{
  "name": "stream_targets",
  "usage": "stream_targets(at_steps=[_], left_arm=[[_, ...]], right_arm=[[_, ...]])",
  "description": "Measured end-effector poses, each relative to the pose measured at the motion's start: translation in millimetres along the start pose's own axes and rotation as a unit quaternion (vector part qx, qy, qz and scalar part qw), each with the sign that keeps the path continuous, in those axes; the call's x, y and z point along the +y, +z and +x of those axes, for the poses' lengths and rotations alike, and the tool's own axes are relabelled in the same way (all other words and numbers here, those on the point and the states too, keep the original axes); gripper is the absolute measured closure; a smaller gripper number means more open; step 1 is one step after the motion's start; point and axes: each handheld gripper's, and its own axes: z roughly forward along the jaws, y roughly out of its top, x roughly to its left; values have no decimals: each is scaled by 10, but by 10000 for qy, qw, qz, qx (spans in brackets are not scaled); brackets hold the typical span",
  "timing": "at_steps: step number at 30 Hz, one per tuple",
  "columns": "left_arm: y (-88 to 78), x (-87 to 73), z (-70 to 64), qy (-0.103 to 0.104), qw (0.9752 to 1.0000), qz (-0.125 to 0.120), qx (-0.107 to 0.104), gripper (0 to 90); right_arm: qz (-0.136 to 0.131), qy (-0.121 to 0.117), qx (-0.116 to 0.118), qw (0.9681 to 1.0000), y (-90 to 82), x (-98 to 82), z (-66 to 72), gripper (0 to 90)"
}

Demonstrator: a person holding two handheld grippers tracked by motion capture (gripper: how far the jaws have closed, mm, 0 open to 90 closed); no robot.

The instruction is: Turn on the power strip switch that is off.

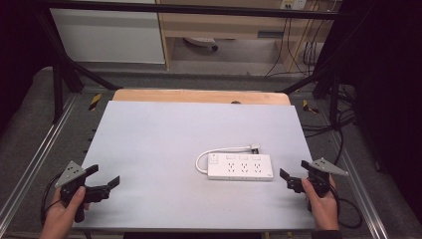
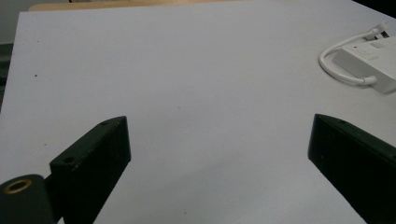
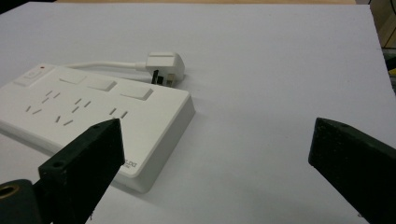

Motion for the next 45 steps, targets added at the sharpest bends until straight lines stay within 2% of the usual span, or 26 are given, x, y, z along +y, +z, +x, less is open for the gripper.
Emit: stream_targets(at_steps=[5,15,19,20,23,33,34,45], left_arm=[[4,-3,2,-6,10000,7,1,61],[14,-6,-17,76,9999,67,-24,61],[15,-12,-12,42,10000,80,-10,61],[16,-11,-14,43,10000,88,-18,61],[16,-9,-19,80,9999,95,-25,61],[18,-14,-17,75,9999,113,-11,64],[21,-13,-21,75,9999,106,-10,64],[22,-15,-21,71,9999,119,-6,64]], right_arm=[[-82,143,64,9998,-25,45,35,32],[-108,115,83,9998,-19,126,90,28],[-141,62,57,9999,-29,158,108,26],[-148,-4,-41,9999,-33,185,131,24],[-160,-12,-58,9999,-33,212,156,22],[-472,45,-10,9989,-84,406,243,29],[-513,76,20,9987,-88,470,262,30],[-440,-131,164,9988,3,675,377,31]])
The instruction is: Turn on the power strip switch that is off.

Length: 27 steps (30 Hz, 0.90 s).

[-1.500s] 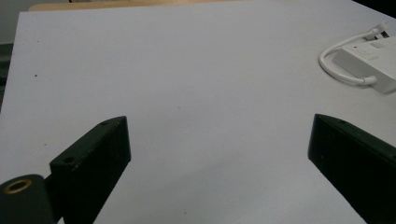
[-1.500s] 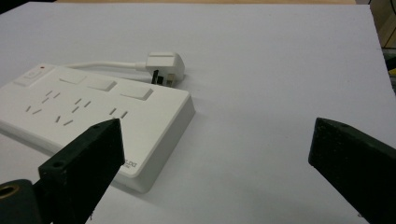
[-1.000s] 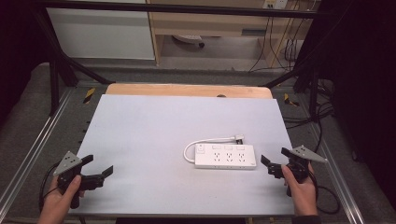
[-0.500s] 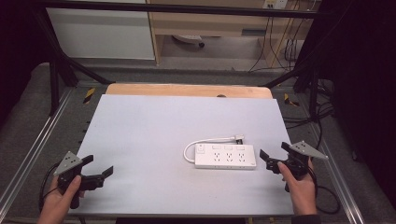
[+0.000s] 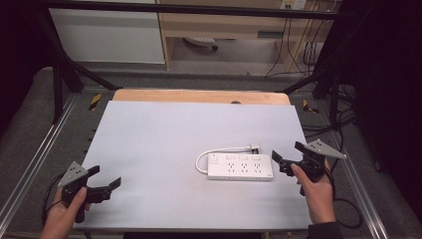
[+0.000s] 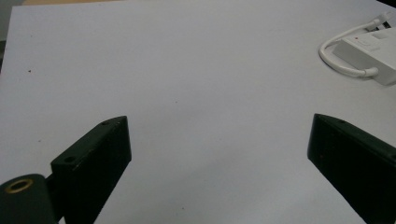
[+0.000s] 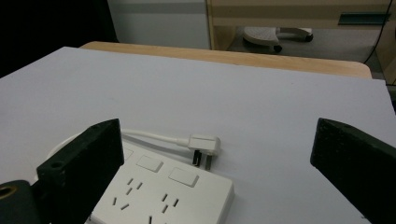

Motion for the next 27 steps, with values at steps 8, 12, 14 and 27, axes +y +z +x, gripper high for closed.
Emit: stream_targets(at_steps=[8,12,14,27], left_arm=[[5,-3,-6,-18,10000,13,-44,64],[13,-2,1,-38,10000,26,-34,65],[10,-3,1,-47,10000,13,-40,65],[29,0,-1,-40,10000,45,-52,69]], right_arm=[[84,-93,167,9998,173,100,121,25],[72,-165,253,9995,249,174,194,26],[79,-215,277,9994,285,208,224,26],[61,-268,426,9987,433,329,393,28]])
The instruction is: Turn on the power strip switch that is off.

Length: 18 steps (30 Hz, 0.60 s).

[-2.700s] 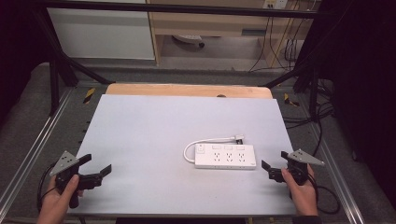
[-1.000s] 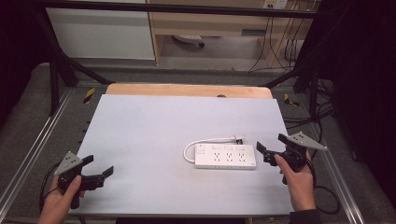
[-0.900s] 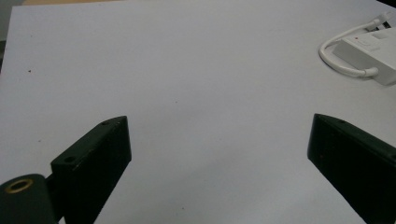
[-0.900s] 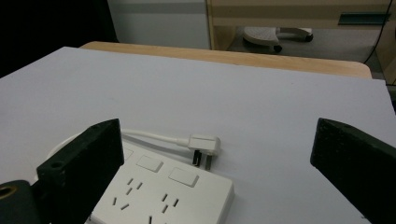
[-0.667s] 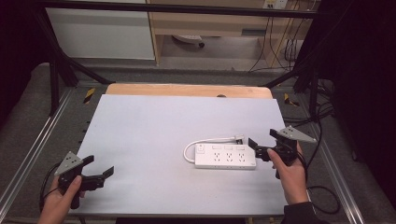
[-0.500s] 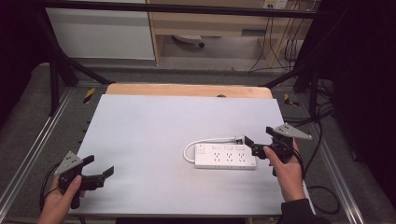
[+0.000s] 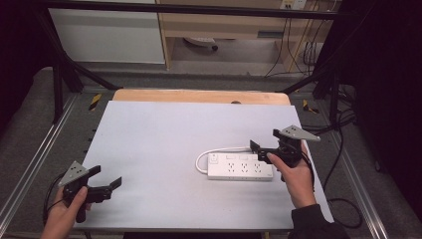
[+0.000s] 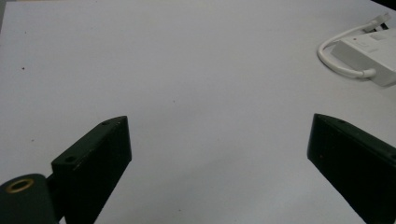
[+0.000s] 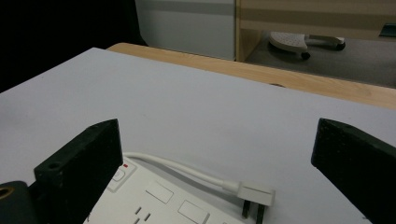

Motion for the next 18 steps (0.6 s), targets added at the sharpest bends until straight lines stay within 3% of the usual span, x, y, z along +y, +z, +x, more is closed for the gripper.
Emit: stream_targets(at_steps=[18], left_arm=[[-10,0,2,0,10000,-20,-3,68]], right_arm=[[232,2,62,9997,213,41,60,86]])
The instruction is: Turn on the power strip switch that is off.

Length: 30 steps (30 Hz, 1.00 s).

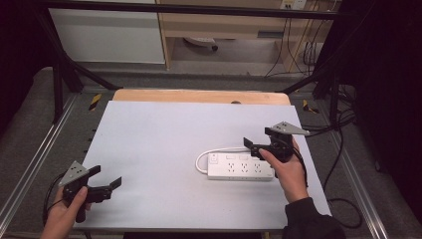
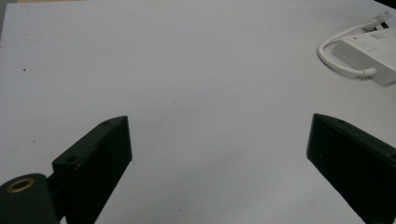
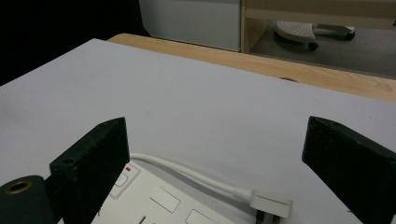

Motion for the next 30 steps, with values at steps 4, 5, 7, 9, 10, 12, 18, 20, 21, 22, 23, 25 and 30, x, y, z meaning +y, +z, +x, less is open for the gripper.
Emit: stream_targets(at_steps=[4,5,7,9,10,12,18,20,21,22,23,25,30], left_arm=[[4,2,-2,15,10000,-7,-8,68],[4,2,-2,15,10000,-7,-8,68],[3,1,-1,5,10000,5,-5,68],[0,3,0,4,10000,-3,-7,68],[-2,4,1,-1,10000,-12,-8,68],[0,5,-1,-6,10000,-14,-20,68],[5,6,-6,17,10000,0,-12,68],[4,5,-2,6,10000,-10,-11,68],[4,5,-2,6,10000,-10,-11,68],[4,6,-2,9,10000,-8,-11,68],[2,6,-2,15,10000,-7,-11,68],[2,7,-7,15,10000,-7,-22,68],[3,5,-4,-1,10000,-5,-25,68]], right_arm=[[36,-50,1,10000,50,17,26,150],[41,-53,5,10000,59,22,27,160],[34,-91,-32,9999,72,26,33,213],[82,-91,-74,9999,97,24,37,247],[82,-91,-74,9999,97,24,37,247],[163,-129,-89,9997,142,10,48,297],[246,-147,46,9996,258,-23,78,426],[259,-197,19,9995,295,-34,101,483],[255,-202,26,9995,312,-37,108,508],[244,-211,38,9995,333,-43,124,534],[244,-211,38,9995,333,-43,124,534],[240,-222,41,9995,372,-54,156,577],[275,-297,68,9992,478,-100,227,671]])
